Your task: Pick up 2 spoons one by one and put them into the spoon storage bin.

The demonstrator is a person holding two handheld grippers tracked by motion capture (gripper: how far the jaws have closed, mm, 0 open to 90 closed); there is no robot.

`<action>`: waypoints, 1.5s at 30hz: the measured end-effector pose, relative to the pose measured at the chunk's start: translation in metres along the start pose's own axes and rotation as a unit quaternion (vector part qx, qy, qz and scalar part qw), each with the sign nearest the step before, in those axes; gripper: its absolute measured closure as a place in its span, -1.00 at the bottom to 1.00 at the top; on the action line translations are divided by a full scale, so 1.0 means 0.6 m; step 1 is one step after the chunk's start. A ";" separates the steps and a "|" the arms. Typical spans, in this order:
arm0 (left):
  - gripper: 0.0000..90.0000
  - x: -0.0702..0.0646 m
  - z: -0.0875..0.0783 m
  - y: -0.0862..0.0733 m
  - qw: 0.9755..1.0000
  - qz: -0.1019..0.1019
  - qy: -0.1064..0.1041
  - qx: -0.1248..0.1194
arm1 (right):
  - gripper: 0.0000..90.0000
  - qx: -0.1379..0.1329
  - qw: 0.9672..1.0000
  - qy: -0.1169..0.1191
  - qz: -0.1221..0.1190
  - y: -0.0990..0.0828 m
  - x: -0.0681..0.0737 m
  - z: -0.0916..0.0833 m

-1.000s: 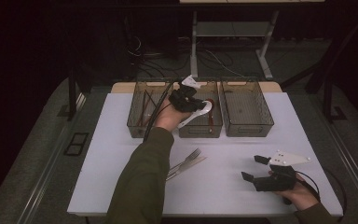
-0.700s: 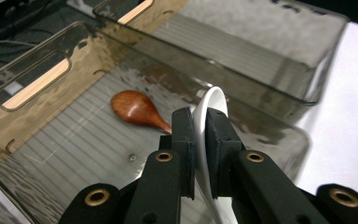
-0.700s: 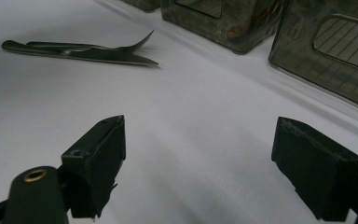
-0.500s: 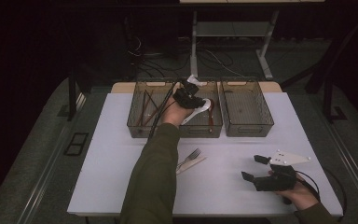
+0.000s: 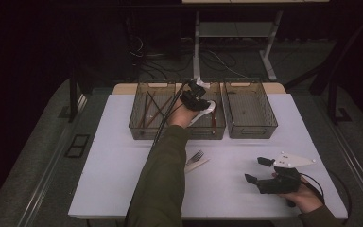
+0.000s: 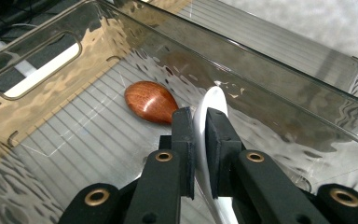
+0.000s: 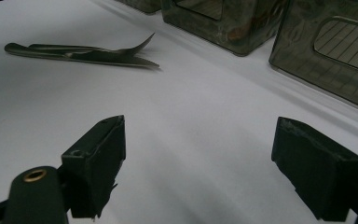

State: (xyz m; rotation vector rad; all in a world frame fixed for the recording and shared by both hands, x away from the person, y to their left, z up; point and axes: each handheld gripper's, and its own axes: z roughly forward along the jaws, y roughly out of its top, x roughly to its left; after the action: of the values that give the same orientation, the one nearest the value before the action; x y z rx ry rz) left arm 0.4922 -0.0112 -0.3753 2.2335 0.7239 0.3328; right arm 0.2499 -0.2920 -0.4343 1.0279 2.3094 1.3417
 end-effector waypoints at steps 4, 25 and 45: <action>0.64 -0.002 0.004 0.001 1.000 -0.007 -0.001 -0.001 | -0.60 -0.001 1.000 0.001 -0.002 0.000 0.000 0.000; -0.06 -0.030 -0.047 -0.003 0.998 -0.012 -0.042 -0.045 | -0.60 0.001 1.000 -0.003 -0.004 0.000 -0.001 0.002; -0.26 -0.086 -0.123 -0.049 0.995 0.022 -0.073 -0.062 | -0.60 0.008 1.000 -0.010 -0.001 -0.002 -0.005 0.003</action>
State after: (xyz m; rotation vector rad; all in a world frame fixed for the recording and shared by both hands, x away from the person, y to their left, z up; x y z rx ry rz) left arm 0.4067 0.0174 -0.3470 2.1332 0.5608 0.2271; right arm 0.2526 -0.2936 -0.4367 1.0393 2.3086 1.3081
